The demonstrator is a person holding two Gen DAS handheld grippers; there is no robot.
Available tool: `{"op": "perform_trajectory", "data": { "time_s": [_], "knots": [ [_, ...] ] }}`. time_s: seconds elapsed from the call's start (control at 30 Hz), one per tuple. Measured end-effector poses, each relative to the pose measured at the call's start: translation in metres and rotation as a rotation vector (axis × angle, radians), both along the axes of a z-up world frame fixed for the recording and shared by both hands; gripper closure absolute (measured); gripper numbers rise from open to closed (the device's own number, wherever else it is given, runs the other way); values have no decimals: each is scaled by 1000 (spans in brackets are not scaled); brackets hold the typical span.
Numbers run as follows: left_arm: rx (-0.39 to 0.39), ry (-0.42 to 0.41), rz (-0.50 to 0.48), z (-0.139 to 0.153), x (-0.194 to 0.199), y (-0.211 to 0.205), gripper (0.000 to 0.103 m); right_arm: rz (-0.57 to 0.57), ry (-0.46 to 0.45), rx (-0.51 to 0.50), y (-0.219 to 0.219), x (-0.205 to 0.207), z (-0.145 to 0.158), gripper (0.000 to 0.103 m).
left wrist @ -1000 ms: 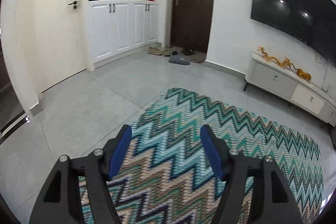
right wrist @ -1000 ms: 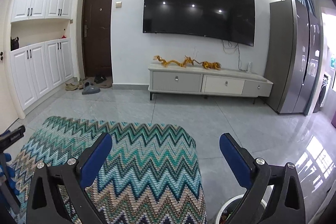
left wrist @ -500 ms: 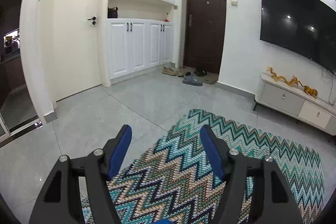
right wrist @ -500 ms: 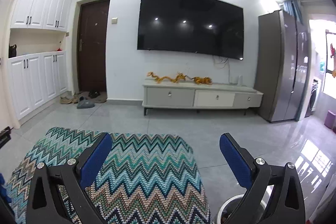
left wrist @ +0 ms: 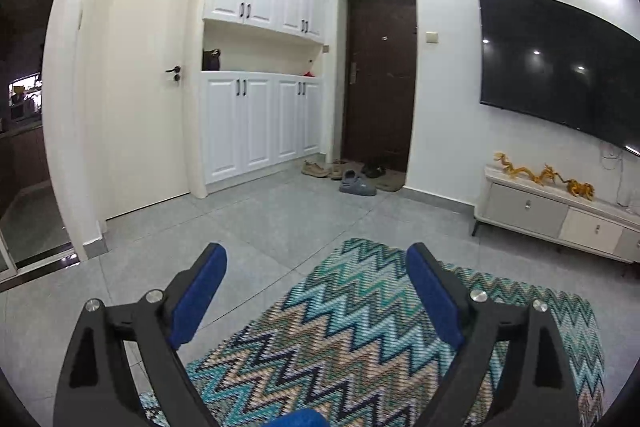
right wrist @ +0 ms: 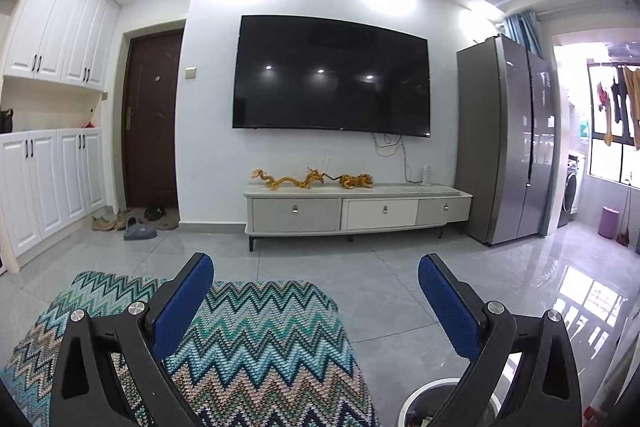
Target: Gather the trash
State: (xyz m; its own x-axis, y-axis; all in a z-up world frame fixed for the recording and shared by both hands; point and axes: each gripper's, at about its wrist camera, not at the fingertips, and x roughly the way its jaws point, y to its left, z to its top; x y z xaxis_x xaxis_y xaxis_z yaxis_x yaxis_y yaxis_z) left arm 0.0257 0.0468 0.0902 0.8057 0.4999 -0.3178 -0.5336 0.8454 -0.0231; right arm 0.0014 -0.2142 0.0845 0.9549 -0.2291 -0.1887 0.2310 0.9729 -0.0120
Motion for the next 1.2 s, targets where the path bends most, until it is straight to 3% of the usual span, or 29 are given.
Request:
{"op": "perform_trajectory", "data": {
  "time_s": [0.13, 0.5, 0.83, 1.2],
  "knots": [
    [44, -5, -62, -1, -4, -30, 3, -22, -16, 18, -12, -12, -2, 0],
    [59, 52, -284, -18, 2, -113, 3, -128, -3, 65, -57, -38, -23, 0],
    [42, 104, -327, -38, 9, -132, 3, -216, 25, 112, -94, -51, -42, 0],
    [14, 122, -332, -43, 11, -130, 3, -227, 43, 119, -101, -51, -50, 0]
  ]
}}
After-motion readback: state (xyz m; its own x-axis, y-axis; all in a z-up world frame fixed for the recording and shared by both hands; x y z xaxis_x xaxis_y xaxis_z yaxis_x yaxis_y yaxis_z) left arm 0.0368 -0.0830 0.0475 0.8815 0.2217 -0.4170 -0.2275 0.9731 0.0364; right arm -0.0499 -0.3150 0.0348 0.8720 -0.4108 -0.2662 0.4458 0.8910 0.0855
